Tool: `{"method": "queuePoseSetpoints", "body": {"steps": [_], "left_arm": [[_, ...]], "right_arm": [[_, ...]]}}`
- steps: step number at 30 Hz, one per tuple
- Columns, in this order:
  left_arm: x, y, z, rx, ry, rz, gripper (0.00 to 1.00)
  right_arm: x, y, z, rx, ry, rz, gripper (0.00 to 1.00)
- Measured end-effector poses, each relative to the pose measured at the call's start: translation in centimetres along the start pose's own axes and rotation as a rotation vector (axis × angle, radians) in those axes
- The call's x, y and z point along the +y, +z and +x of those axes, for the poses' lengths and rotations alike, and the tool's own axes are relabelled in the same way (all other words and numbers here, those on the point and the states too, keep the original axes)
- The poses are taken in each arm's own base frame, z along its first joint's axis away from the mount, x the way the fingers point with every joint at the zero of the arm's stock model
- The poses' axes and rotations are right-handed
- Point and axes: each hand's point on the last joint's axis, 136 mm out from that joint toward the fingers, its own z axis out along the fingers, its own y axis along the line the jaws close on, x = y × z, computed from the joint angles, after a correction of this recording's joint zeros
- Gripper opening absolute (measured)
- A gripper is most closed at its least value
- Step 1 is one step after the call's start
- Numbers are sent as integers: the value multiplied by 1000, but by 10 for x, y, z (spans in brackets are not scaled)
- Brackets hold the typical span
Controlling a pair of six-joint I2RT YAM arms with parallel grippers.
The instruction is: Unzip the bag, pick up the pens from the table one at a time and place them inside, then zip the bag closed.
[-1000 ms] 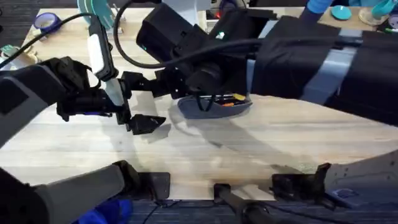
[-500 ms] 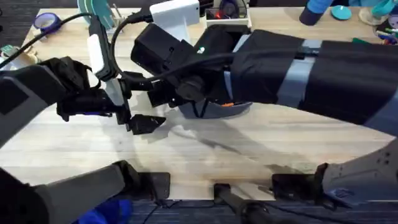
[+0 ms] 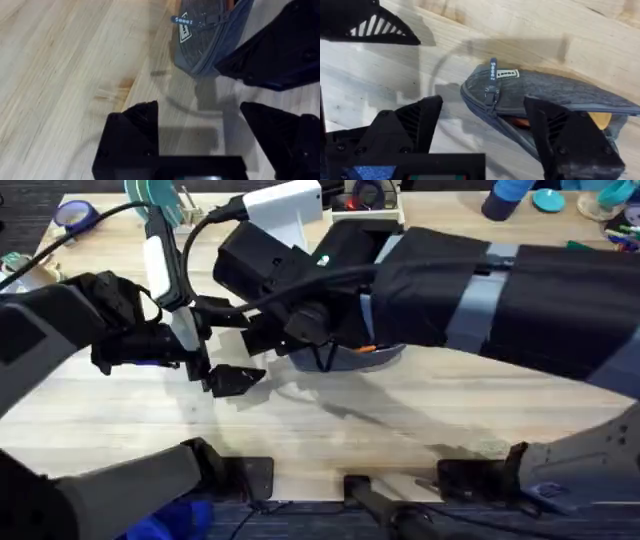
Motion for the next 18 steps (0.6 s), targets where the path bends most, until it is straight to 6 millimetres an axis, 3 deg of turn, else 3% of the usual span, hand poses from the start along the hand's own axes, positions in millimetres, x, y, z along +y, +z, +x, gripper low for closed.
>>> {"method": "queuePoseSetpoints", "body": {"steps": [18], "left_arm": [[0,0,0,2,0,0,994]], "right_arm": [[-3,1,-7,-35,-4,26,997]]}}
